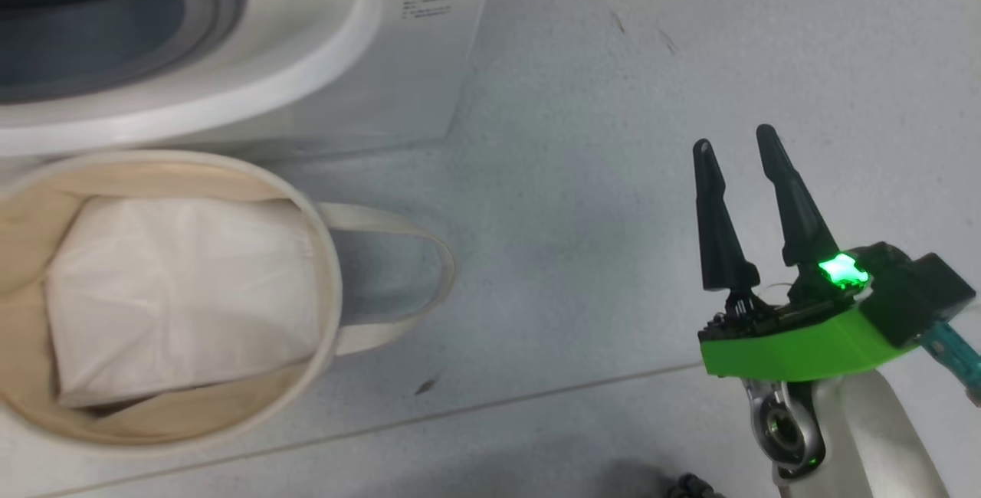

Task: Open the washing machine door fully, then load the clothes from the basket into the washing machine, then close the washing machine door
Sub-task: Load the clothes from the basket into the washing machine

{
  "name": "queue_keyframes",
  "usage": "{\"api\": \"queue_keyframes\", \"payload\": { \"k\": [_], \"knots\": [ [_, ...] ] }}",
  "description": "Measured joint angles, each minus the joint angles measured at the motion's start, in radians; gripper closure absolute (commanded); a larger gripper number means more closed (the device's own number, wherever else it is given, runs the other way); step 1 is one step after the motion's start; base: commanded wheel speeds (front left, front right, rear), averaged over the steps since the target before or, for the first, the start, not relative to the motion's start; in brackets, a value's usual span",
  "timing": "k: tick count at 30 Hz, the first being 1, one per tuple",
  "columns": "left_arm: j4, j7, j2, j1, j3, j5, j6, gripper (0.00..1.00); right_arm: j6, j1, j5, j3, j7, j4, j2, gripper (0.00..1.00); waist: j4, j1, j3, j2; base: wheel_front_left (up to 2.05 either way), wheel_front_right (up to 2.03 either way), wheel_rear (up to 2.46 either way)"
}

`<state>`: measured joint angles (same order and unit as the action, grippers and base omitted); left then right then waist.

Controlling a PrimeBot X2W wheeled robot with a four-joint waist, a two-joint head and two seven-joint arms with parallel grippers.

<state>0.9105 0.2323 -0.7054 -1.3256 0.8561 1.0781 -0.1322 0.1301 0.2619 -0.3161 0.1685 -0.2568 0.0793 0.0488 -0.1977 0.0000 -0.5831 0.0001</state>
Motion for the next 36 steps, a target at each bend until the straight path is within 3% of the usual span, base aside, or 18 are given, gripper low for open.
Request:
{"api": "queue_keyframes", "payload": {
  "k": [6,10,17,27,36],
  "knots": [
    [0.002,0.017,0.05,0.12,-0.027,0.018,0.0,0.0,0.0,-0.001,0.008,0.003,0.0,-0.054,0.0,0.0,0.033,0.0,0.084,0.0,0.0,0.0,0.0],
    [-0.021,0.017,0.101,0.193,-0.095,-0.022,0.002,0.0,0.0,-0.001,0.008,0.008,0.009,-0.079,0.0,0.0,0.061,0.0,0.145,0.0,0.0,0.0,0.0],
    [-0.104,0.02,0.158,0.335,-0.216,-0.096,0.05,0.0,0.0,-0.022,0.002,0.011,0.028,-0.111,0.0,0.0,0.101,-0.0001,0.252,0.0,0.0,0.0,0.0],
    [-0.344,0.02,0.21,0.628,-0.308,-0.207,0.157,0.0,0.0,-0.069,-0.024,0.011,0.037,-0.159,0.001,0.0,0.152,-0.0001,0.377,0.0,0.0,0.0,0.0],
    [-0.571,0.02,0.185,0.907,-0.371,-0.267,0.311,0.0,0.0,-0.086,-0.04,0.032,0.049,-0.181,0.001,0.0,0.156,-0.0001,0.455,-0.0001,0.0,0.0,0.0]
  ]
}}
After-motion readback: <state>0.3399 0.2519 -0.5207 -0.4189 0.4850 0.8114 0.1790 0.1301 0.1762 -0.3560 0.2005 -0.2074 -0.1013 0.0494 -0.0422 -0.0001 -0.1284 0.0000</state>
